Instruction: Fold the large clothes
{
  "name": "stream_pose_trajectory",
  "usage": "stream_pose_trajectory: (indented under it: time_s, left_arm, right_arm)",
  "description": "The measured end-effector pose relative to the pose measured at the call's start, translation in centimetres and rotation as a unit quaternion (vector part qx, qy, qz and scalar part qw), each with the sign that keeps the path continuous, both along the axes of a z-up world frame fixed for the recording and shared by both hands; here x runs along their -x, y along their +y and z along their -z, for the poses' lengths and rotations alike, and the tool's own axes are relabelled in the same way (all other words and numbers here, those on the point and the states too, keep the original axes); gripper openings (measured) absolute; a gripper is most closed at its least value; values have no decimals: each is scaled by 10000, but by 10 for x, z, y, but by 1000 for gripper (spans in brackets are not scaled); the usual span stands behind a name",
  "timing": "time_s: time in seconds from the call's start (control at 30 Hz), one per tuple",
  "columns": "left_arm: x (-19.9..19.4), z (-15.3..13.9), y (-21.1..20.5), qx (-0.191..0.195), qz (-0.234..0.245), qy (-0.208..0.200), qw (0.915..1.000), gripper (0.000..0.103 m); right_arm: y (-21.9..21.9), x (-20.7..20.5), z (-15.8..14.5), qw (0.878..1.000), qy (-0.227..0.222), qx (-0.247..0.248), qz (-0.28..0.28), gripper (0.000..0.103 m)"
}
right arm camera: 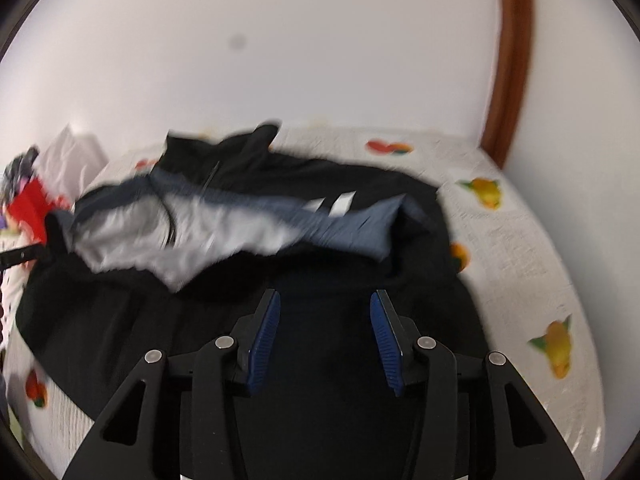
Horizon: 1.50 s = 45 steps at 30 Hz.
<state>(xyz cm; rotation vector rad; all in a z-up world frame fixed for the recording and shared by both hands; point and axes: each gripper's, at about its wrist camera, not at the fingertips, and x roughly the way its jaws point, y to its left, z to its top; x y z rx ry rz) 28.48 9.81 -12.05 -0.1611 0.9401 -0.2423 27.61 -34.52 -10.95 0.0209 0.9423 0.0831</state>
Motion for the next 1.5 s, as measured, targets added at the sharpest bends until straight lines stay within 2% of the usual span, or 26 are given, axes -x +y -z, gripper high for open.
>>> stream_pose_trajectory:
  time_s: [0.1, 0.2, 0.3, 0.37, 0.43, 0.5, 0.67, 0.8, 0.9, 1.0, 1.07, 1.3, 1.5]
  left_arm:
    - [1, 15, -12, -147, 129, 171, 9997, 61]
    - [-3, 19, -26, -411, 177, 79, 9990, 61]
    - [-15, 27, -44, -1023, 204, 189, 9944, 61]
    - [-25, 29, -55, -1199, 290, 61, 9923, 61]
    - [-37, 31, -57, -1133, 300, 89, 9931, 61]
    - [-52, 29, -51, -974, 115, 77, 9951, 60]
    - [-77, 14, -29, -504, -311, -148, 9981, 56]
    - [-88, 5, -17, -713, -536, -328, 9955, 56]
    - [-90, 12, -13, -969, -538, -280, 9935, 56]
    - [-100, 23, -14, -1069, -533, -191, 9927, 56]
    - [-102, 29, -12, -1066, -532, -152, 9928, 56]
    - [-108, 40, -14, -1091, -573, -169, 9922, 56]
    - [-116, 46, -22, -1071, -582, -212, 9923, 58]
  right_arm:
    - [16, -8, 19, 9993, 286, -58, -229, 45]
    - [30, -23, 32, 9985, 422, 18, -358, 41]
    - [39, -42, 42, 9980, 533, 95, -325, 40]
    - [42, -57, 50, 9977, 620, 130, -229, 40]
    - [45, -69, 55, 9974, 690, 121, -151, 40]
    - [45, -77, 55, 9977, 650, 76, -157, 38]
    - [29, -99, 33, 9998, 125, -155, -58, 37]
    - [16, -115, 19, 9997, -168, 88, 121, 37]
    - [8, -117, 16, 9993, -328, 128, 126, 38]
    - [8, -118, 28, 9990, -274, 363, -54, 38]
    - [2, -123, 41, 9985, -141, 517, 72, 37]
    - [-26, -135, 70, 9984, 342, 205, 412, 36]
    - [-32, -145, 75, 9982, 383, 246, 384, 36]
